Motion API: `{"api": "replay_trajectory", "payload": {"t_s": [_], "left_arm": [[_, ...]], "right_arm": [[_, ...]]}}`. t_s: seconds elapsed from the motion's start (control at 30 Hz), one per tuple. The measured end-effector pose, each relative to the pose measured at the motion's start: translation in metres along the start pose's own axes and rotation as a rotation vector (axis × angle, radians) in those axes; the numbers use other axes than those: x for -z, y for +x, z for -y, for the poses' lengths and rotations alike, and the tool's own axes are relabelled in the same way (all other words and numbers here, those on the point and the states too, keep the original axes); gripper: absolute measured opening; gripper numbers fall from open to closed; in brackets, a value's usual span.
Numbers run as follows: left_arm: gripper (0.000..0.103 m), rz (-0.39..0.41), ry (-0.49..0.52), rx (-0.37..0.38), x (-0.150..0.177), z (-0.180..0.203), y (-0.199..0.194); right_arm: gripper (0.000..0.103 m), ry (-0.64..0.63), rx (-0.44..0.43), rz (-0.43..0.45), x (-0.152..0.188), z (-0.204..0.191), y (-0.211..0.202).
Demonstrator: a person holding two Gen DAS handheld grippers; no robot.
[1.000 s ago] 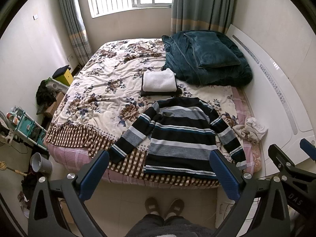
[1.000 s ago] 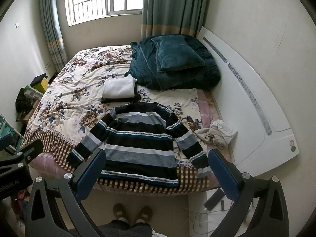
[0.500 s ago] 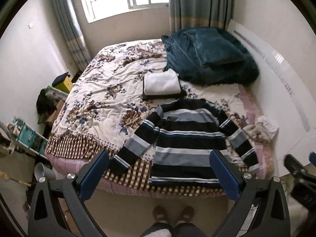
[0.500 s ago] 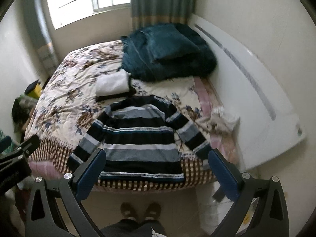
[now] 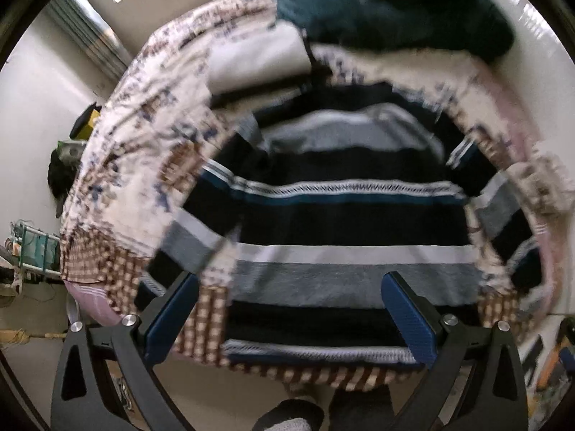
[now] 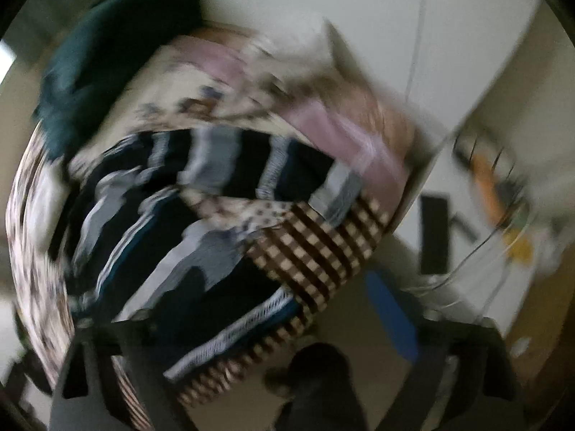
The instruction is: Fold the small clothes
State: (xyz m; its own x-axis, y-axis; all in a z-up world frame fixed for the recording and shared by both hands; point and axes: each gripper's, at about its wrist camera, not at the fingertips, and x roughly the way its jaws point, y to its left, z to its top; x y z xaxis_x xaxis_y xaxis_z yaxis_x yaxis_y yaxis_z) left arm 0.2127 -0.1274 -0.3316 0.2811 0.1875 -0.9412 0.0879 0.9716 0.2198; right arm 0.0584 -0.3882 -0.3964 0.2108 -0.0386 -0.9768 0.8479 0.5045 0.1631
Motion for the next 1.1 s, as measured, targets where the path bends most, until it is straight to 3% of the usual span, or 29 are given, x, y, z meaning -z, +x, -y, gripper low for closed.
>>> {"api": "replay_trajectory", "payload": {"t_s": [0.2, 0.27, 0.33, 0.5, 0.6, 0.63, 0.7, 0.73, 0.8, 0.97, 1.1], "left_arm": [[0.103, -0.172, 0.002, -0.007, -0.005, 0.045, 0.114], [0.103, -0.206, 0.003, -0.009, -0.007, 0.057, 0.138], [0.103, -0.226, -0.002, 0.002, -0.008, 0.066, 0.155], [0.103, -0.244, -0.012, 0.035, -0.013, 0.081, 0.184], [0.103, -0.243, -0.028, 0.056, -0.018, 0.079, 0.196], [0.103, -0.240, -0.029, 0.058, -0.020, 0.078, 0.198], [0.103, -0.229, -0.030, 0.057, -0.025, 0.074, 0.202], [0.103, -0.226, -0.031, 0.060, -0.027, 0.072, 0.203], [0.103, -0.220, -0.037, 0.060, -0.033, 0.063, 0.205], [0.103, -0.196, -0.051, 0.062, -0.045, 0.037, 0.206], [0.103, -0.159, -0.081, 0.065, -0.058, 0.004, 0.198]], "right_arm": [[0.069, 0.280, -0.080, -0.095, -0.040, 0.046, 0.148], [0.069, 0.465, -0.158, -0.208, -0.036, 0.065, 0.186], [0.069, 0.605, -0.284, -0.236, -0.023, 0.078, 0.206], [0.070, 0.825, -0.405, -0.118, -0.013, 0.103, 0.231], [0.066, 0.928, -0.388, -0.009, -0.019, 0.111, 0.229], [0.061, 0.939, -0.364, 0.029, -0.023, 0.111, 0.224], [0.035, 0.914, -0.292, 0.111, -0.036, 0.110, 0.212], [0.032, 0.902, -0.271, 0.134, -0.041, 0.108, 0.207], [0.012, 0.865, -0.206, 0.166, -0.056, 0.104, 0.200], [0.008, 0.688, -0.081, 0.246, -0.087, 0.065, 0.164], [0.008, 0.402, -0.110, 0.312, -0.113, -0.024, 0.104]]}}
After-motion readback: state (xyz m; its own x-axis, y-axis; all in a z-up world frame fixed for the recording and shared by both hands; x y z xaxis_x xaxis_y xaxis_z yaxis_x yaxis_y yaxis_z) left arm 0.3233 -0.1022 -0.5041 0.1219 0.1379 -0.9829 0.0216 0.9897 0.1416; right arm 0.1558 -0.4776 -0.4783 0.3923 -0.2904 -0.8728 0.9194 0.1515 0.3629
